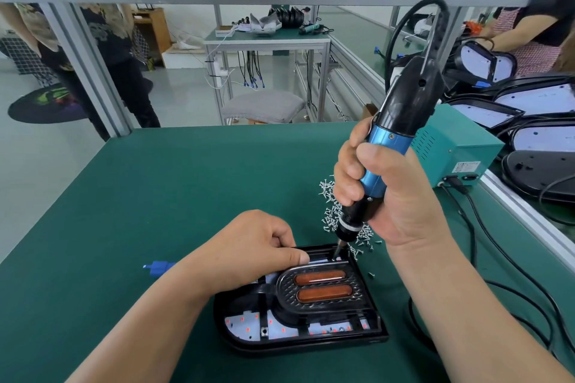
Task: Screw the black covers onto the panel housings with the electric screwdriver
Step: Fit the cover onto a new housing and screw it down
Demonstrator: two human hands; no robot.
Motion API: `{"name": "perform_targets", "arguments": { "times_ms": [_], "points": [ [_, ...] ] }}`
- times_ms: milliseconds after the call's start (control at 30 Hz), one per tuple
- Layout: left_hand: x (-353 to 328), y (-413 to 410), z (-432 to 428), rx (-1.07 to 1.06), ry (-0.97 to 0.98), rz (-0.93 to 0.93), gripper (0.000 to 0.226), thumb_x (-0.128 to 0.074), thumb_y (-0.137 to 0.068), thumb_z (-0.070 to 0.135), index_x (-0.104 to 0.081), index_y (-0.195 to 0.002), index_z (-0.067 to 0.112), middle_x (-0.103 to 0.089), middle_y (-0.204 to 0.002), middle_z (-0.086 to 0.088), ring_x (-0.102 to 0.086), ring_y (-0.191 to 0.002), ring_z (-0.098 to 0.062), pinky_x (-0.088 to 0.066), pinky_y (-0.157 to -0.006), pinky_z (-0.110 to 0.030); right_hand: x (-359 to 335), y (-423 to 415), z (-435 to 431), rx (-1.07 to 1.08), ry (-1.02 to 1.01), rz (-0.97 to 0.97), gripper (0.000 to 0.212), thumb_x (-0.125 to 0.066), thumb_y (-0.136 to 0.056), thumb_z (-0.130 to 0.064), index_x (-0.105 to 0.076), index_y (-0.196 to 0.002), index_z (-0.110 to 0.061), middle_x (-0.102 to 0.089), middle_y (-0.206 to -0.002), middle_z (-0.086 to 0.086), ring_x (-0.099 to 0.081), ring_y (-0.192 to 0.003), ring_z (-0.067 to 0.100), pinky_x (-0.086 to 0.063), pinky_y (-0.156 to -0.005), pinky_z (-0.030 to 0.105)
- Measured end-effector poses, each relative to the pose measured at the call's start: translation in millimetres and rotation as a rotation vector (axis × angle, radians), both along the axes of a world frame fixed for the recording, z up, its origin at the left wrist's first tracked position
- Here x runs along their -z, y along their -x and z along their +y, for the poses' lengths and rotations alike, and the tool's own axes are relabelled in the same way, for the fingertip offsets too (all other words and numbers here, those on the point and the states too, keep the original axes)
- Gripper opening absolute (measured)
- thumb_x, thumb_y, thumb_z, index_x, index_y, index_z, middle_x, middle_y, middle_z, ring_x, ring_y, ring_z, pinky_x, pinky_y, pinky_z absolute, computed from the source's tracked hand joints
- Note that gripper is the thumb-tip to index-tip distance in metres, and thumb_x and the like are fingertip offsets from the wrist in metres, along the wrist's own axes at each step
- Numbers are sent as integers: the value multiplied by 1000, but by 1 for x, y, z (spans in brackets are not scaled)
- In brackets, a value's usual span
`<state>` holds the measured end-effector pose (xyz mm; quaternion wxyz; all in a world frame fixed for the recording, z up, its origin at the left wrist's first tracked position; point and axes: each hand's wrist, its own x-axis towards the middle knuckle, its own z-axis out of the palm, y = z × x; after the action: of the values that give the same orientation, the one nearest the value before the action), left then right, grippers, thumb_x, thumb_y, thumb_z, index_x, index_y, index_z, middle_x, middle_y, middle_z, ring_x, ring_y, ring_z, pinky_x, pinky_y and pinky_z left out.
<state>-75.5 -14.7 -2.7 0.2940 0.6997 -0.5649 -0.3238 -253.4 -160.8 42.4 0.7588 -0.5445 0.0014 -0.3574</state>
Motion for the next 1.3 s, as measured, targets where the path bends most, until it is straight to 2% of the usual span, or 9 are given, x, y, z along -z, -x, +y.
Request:
{"name": "perform_targets", "arguments": {
  "times_ms": [133,400,600,867,1067,1133,1200,1233,1300],
  "points": [
    [1,0,1,48,-31,38,29,-85,-83,47,-70,-73,24,-52,-48,11,-41,-47,-7,-36,-49,-19,4,1,0,-196,13,-44,32,-82,-82,-30,-59,-99,-15,-52,-70,0,-49,-48,13,-42,-51,27],
    [2,-1,3,83,-16,21,31,-81,-81,53,-70,-76,25,-52,-50,10,-40,-51,-10,-36,-52,-24,7,4,-1,-171,-53,-133,51,-82,-80,-29,-63,-123,-10,-51,-66,-1,-47,-45,11,-43,-49,24],
    [-3,1,3,93,12,29,33,-82,-82,51,-69,-77,21,-40,-52,10,-33,-53,-13,-30,-50,-26,1,11,-2,-113,-58,-207,51,-82,-77,-31,-66,-119,-8,-52,-65,-2,-47,-46,10,-44,-49,23],
    [-9,6,4,93,-75,-11,32,-83,-87,44,-72,-77,16,-43,-47,12,-35,-47,-10,-31,-49,-23,1,8,3,-150,8,-158,48,-84,-78,-29,-66,-115,-5,-53,-65,2,-48,-46,15,-38,-49,27],
    [-7,4,4,94,-102,-9,30,-83,-87,44,-72,-74,19,-45,-46,14,-36,-44,-5,-32,-47,-21,-7,10,2,68,-19,-154,47,-85,-79,-35,-64,-115,-12,-51,-70,-3,-47,-53,12,-43,-55,27],
    [-8,1,5,110,-87,17,30,-83,-87,47,-74,-74,21,-47,-50,17,-39,-47,-2,-33,-50,-16,-8,12,-1,191,-97,-189,33,-77,-90,-32,-63,-116,-15,-51,-71,-5,-47,-56,10,-44,-57,26],
    [-8,-1,4,76,-32,78,35,-76,-86,53,-73,-77,19,-52,-65,13,-44,-59,-4,-37,-61,-16,-6,10,-4,307,-260,-216,26,-64,-100,-32,-62,-120,-16,-50,-74,-5,-46,-60,10,-44,-61,26],
    [-5,-4,3,0,-3,173,38,-73,-83,53,-74,-85,14,-52,-73,8,-43,-64,-8,-36,-64,-21,-4,9,-6,353,-345,-231,28,-64,-101,-34,-62,-122,-16,-50,-76,-3,-46,-62,12,-44,-64,27],
    [-1,-9,0,-180,26,475,38,-69,-84,35,-76,-103,2,-50,-75,1,-39,-60,-11,-33,-56,-23,1,6,-8,442,-467,-254,31,-67,-100,-37,-62,-122,-16,-51,-78,0,-48,-65,15,-46,-68,29]
  ]
}}
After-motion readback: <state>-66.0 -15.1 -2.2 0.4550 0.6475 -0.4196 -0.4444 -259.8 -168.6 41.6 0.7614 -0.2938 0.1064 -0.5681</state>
